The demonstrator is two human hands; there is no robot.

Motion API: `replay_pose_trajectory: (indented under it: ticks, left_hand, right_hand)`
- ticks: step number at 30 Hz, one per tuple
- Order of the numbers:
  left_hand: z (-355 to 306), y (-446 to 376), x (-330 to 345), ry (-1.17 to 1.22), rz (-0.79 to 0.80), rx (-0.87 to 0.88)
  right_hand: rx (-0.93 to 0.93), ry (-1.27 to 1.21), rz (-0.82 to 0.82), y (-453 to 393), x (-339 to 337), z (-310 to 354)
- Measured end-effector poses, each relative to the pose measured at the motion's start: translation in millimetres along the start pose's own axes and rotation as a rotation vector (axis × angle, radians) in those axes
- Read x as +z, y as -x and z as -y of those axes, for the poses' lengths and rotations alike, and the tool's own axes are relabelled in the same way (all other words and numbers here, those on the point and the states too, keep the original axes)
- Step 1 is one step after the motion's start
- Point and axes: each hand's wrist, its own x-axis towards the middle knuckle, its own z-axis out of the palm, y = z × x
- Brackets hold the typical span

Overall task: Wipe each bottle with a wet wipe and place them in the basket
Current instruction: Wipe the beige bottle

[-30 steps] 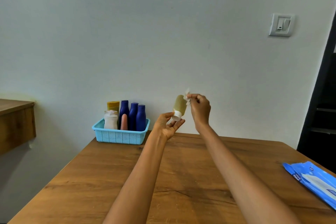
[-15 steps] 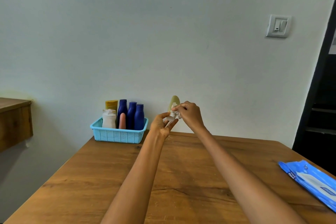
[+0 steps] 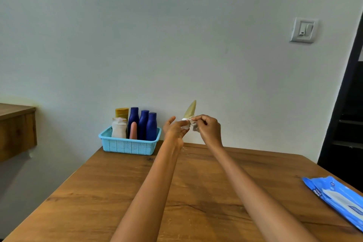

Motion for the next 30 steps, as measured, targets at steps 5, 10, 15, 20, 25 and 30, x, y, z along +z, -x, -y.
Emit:
replay_pose_trajectory:
  ticks: [5, 10, 15, 20, 25, 30]
  left_hand:
    - [7, 0, 8, -0.322, -0.066, 0.22]
    - [10, -4, 7, -0.338, -0.097, 0.238]
    - [9, -6, -3, -0.066, 0.014, -0.034]
    - [3, 2, -5, 0.132, 0.165, -0.234]
    - [8, 2, 3, 0.007, 0.169, -0.235]
    - [10, -2, 6, -0.112, 0.104, -0.146]
  right_hand:
    - [0.086, -0.032, -0.15, -26, -11, 5]
    - [-0.019, 0.151, -0.018, -17, -2, 6]
    - [-0.008, 0.035, 0.041, -2, 5, 2]
    - [0.177, -0.2, -0.232, -21, -11, -3]
    - [0.214, -0.189, -0.038, -17, -9, -8]
    - [0.197, -0.258, -0.012, -5, -2, -13]
